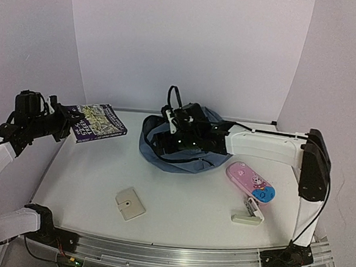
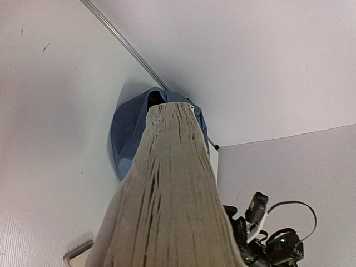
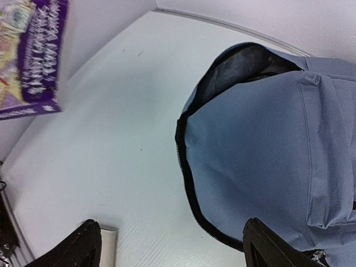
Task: Pack the student bag
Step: Unzip the student bag at the center of the board.
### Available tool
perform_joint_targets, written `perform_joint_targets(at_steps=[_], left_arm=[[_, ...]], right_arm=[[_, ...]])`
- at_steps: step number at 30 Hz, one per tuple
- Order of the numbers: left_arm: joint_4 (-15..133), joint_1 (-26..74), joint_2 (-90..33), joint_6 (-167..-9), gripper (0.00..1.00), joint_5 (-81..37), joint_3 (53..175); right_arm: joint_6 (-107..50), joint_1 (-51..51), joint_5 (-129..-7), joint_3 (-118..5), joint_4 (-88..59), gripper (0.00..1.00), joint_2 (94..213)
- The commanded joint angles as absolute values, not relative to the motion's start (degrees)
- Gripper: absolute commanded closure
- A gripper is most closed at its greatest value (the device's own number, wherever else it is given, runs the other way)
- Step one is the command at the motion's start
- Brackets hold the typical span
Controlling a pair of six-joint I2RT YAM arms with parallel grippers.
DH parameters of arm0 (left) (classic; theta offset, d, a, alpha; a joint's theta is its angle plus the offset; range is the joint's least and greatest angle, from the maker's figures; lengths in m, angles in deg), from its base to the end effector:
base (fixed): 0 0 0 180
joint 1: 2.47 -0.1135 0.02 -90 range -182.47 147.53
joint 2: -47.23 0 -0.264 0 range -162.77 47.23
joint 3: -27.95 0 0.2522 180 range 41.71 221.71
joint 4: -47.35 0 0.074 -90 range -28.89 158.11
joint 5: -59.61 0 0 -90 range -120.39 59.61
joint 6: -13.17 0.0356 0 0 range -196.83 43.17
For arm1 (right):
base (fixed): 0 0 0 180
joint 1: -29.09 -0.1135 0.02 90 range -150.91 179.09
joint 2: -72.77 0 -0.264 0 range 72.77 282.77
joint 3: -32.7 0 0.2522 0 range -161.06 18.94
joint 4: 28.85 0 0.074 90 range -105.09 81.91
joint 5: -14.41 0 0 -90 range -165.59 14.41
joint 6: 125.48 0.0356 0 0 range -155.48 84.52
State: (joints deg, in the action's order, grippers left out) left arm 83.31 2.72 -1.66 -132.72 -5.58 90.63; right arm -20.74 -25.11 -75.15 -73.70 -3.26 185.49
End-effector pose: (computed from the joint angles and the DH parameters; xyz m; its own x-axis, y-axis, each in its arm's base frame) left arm 0.1877 -0.0320 0.3324 -0.5991 -0.7002 -0.3882 -0.0481 0.5155 -0.8555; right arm 0.2722 0.3778 0.2713 -0.5064 -0.2671 -0.8199 -0.7094 0.6697 0.2199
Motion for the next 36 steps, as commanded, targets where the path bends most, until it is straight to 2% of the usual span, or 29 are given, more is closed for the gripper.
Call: perform_joint_targets(at_steps=[1,9,13,24,29,36], left_arm=[[82.3,2.8,0.3,-134.1,1.0,-6.3,90.0],[81.8,2.8,-0.3,-134.2,1.0,-3.6,89.9],[80.2,2.8,-1.2,-135.4,1.0,-1.4,89.4],[80.0,2.8,-0.2,-135.9,1.0,-0.3,88.4],[81.7,2.7,1.0,-135.3,1.0,-1.1,88.8],[84.9,2.8,2.5,-133.5,1.0,-2.2,90.4]], right_arm=[[-22.5,-25.0,-79.7,-82.0,0.5,0.15,192.8],[-22.9,-24.9,-81.4,-88.8,2.4,0.25,203.1],[-21.9,-24.6,-83.2,-90.1,3.1,0.38,204.2],[-20.2,-22.5,-81.3,-88.3,2.8,0.99,201.1],[-18.8,-22.3,-80.1,-86.5,1.9,1.0,198.6],[-15.7,-23.6,-66.3,-75.6,-4.8,1.0,187.8]])
